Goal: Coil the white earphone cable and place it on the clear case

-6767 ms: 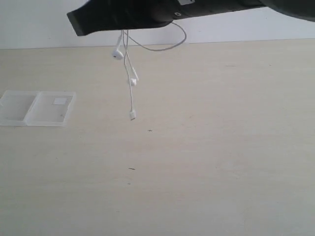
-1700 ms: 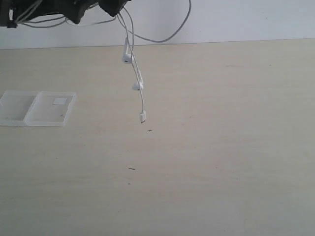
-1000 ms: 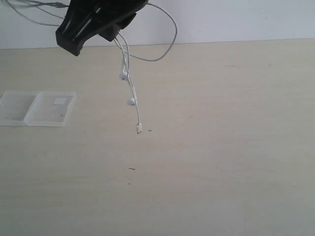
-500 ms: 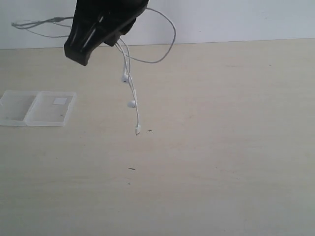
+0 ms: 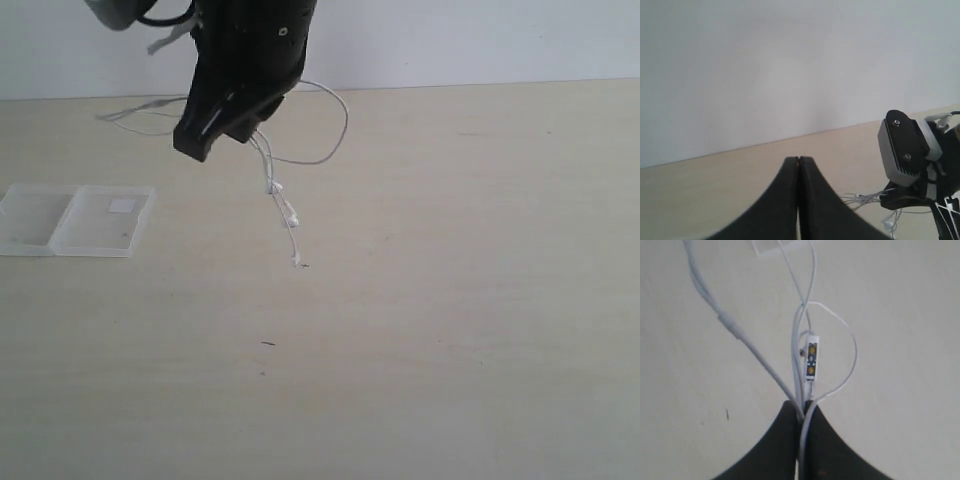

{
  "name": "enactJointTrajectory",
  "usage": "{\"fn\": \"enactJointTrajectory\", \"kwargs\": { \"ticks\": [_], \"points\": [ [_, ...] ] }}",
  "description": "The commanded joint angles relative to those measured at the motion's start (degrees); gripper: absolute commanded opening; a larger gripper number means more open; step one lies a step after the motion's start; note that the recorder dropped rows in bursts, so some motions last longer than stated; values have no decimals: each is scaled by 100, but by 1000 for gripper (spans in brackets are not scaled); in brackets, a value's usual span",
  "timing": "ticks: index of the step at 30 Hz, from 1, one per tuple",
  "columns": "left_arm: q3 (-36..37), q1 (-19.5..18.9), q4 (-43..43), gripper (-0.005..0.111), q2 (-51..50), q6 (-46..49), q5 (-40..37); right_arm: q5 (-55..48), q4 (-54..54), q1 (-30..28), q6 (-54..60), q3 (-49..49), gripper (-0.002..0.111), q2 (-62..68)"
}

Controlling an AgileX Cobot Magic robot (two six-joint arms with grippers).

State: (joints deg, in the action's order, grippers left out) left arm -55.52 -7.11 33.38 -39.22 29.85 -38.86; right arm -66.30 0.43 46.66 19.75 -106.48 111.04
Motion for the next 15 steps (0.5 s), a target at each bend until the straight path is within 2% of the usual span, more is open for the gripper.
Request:
{"fn": "enactJointTrajectory", "kwargs": {
  "ticks": [1, 9, 12, 15],
  "points": [
    [332, 204, -631, 0, 773, -960, 313, 238, 763, -291, 308, -337, 0, 105],
    [1609, 254, -902, 0, 2328, -1783, 1170, 166, 994, -314, 308, -1177, 0, 595],
    [2229, 254, -1048, 0, 2607, -1835, 1302, 166, 1236, -314, 308, -1342, 0, 810],
    [2872, 254, -931, 0, 2692, -2290, 1909, 166, 1322, -300, 295, -1441, 0, 979]
  ]
}}
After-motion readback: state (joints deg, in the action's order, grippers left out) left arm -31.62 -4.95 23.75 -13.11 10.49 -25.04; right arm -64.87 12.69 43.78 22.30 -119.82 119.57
